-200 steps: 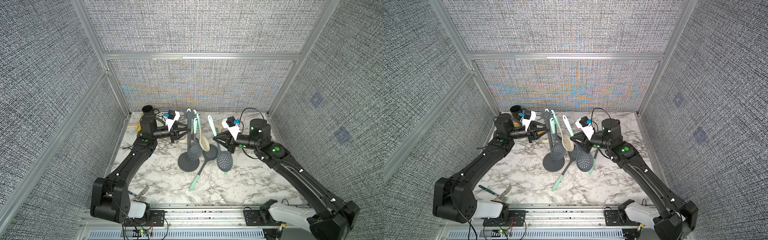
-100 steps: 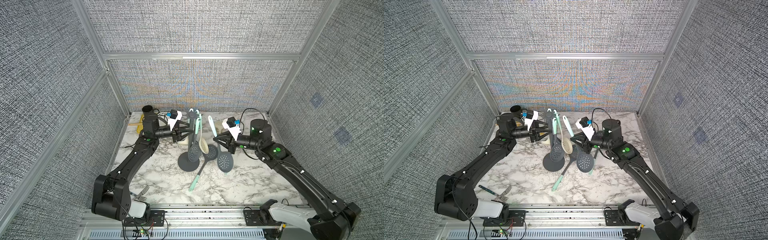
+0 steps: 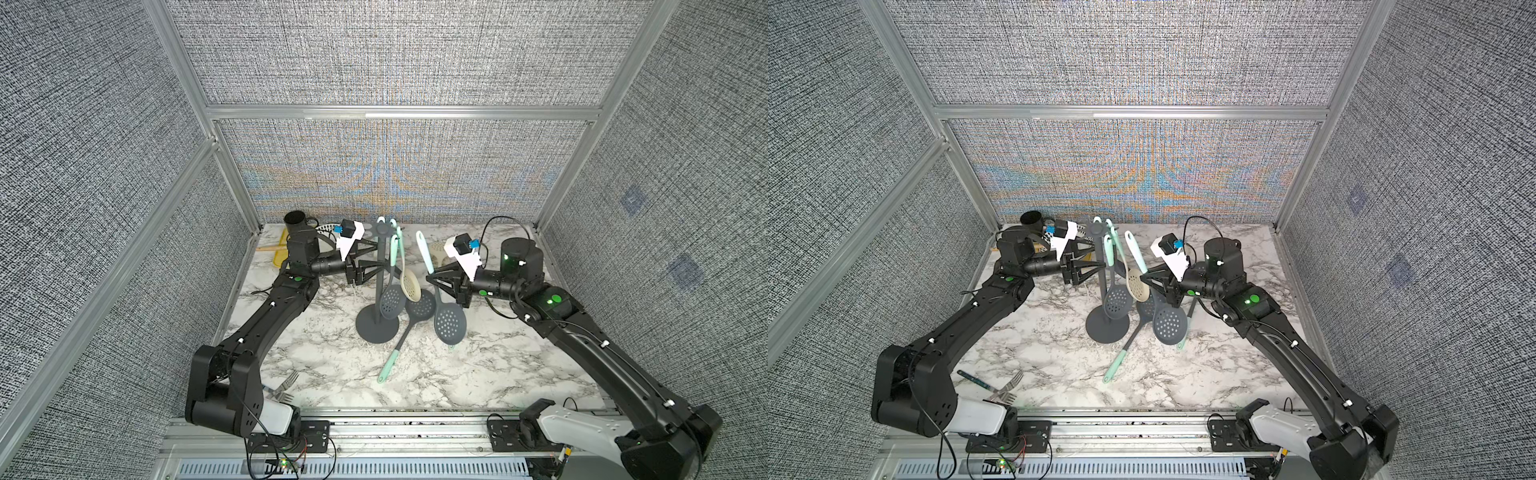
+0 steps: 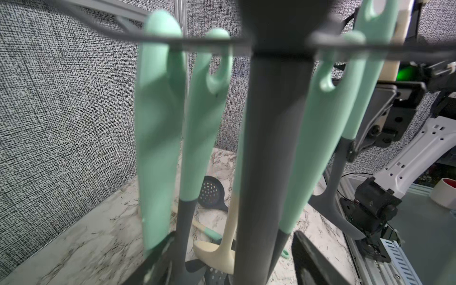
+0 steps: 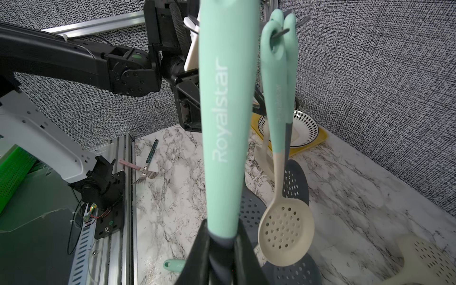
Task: Hang the skimmer on the kitchen utensil rack
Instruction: Adjust the rack at the center of the board.
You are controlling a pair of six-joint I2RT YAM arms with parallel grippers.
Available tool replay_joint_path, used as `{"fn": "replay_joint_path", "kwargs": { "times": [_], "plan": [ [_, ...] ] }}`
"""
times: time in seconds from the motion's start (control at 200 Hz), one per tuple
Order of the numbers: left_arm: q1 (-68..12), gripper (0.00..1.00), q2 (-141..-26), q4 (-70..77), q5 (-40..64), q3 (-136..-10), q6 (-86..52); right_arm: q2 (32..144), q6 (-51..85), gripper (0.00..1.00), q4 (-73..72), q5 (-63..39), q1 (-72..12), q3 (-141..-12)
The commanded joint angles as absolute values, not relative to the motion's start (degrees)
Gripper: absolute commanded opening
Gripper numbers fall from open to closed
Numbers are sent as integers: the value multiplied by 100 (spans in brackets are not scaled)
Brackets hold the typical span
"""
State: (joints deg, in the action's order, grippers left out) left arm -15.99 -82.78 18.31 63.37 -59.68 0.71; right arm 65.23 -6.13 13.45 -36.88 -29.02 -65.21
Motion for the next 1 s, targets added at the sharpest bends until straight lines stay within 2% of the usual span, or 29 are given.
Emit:
{"fn": "replay_joint_path", "kwargs": {
  "times": [0.0, 0.44, 0.571, 0.651, 0.751, 0.901, 0.996],
  "plan": [
    [-1610, 67, -8359, 1290, 6311, -5929, 168, 6493, -577, 0, 1240, -3762, -2916, -6557],
    [-1625, 31, -8187, 1301, 6381, -5744, 143, 6479, -564, 0, 1222, -3737, -2928, -6530],
    [-1659, 20, -7995, 1371, 6108, -5603, 44, 6452, -540, 0, 1218, -3689, -2927, -6515],
    [-1713, 9, -7743, 1707, 5518, -5339, -224, 6404, -408, 0, 1120, -3512, -2937, -6472],
    [-1890, 4, -7364, 1755, 4693, -5036, -275, 6295, -91, 0, 851, -3033, -2976, -6320],
    [-2315, 2, -6731, 1949, 3093, -4483, -408, 5976, 334, 0, 483, -1714, -3222, -5952],
    [-2613, 2, -6389, 2013, 2117, -4184, -455, 5881, 411, 0, 413, -1519, -3268, -5815]
  ]
}}
